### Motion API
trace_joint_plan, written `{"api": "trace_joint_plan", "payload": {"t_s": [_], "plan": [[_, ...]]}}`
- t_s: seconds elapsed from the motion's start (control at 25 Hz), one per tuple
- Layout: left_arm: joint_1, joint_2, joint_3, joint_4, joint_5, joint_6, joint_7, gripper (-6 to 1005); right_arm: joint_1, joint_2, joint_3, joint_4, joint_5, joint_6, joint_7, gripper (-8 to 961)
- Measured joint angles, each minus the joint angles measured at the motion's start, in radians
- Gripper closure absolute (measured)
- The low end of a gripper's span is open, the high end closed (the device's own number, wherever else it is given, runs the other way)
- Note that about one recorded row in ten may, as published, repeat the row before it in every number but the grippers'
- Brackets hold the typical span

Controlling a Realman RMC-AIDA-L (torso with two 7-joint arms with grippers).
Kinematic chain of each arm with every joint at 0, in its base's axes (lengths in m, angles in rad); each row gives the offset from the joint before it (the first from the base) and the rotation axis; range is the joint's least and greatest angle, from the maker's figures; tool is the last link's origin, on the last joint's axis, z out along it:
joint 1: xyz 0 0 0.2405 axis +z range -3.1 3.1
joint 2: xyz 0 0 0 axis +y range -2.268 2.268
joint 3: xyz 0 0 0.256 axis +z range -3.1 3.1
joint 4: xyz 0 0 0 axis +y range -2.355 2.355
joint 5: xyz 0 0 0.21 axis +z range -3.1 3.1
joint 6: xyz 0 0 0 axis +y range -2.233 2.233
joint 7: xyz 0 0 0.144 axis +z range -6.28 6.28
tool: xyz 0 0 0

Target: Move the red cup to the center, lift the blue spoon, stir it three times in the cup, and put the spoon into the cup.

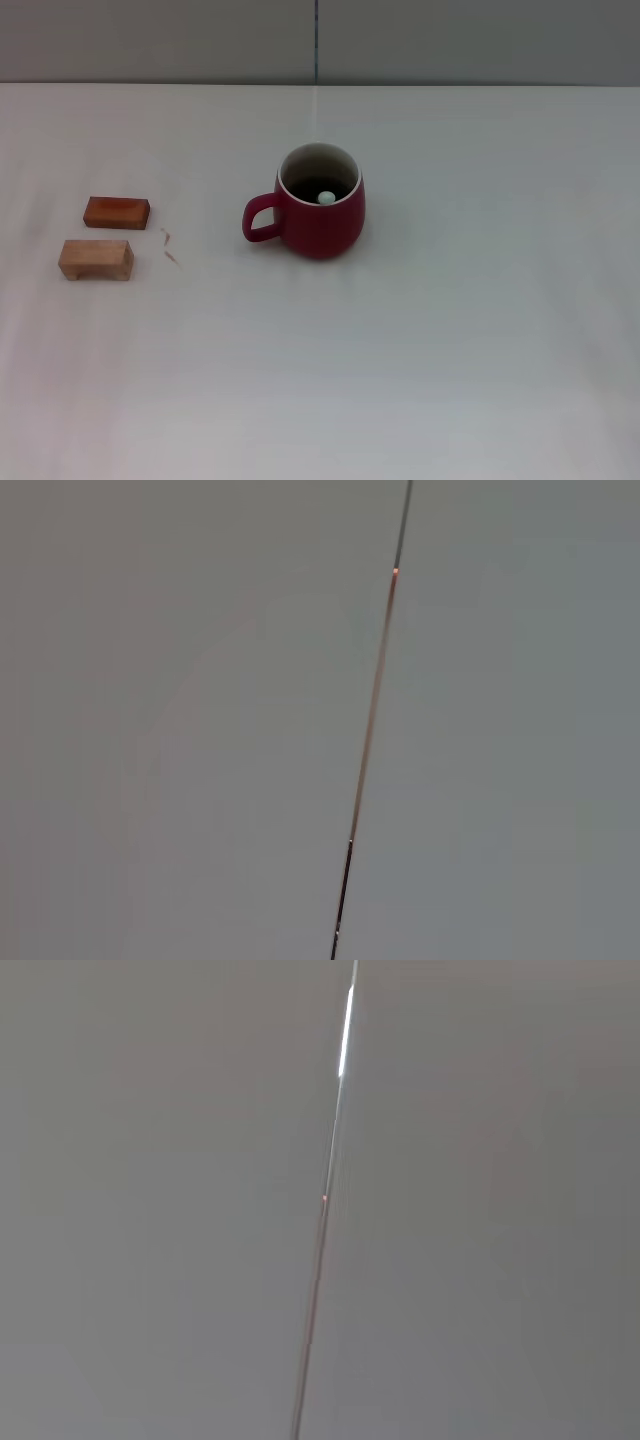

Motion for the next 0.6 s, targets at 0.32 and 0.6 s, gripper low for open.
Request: {"api": "trace_joint_plan", "payload": {"t_s": [0.32, 0.6], "plan": [[0.004, -0.001, 0.000, -0.008, -0.025, 0.037, 0.006, 152, 0.015, 0.000, 0.009, 0.007, 0.002, 0.004, -0.025, 155], [0.005, 0.000, 0.000, -0.008, -0.039, 0.041, 0.007, 153, 0.018, 0.001, 0.009, 0.007, 0.003, 0.003, -0.025, 156]]}}
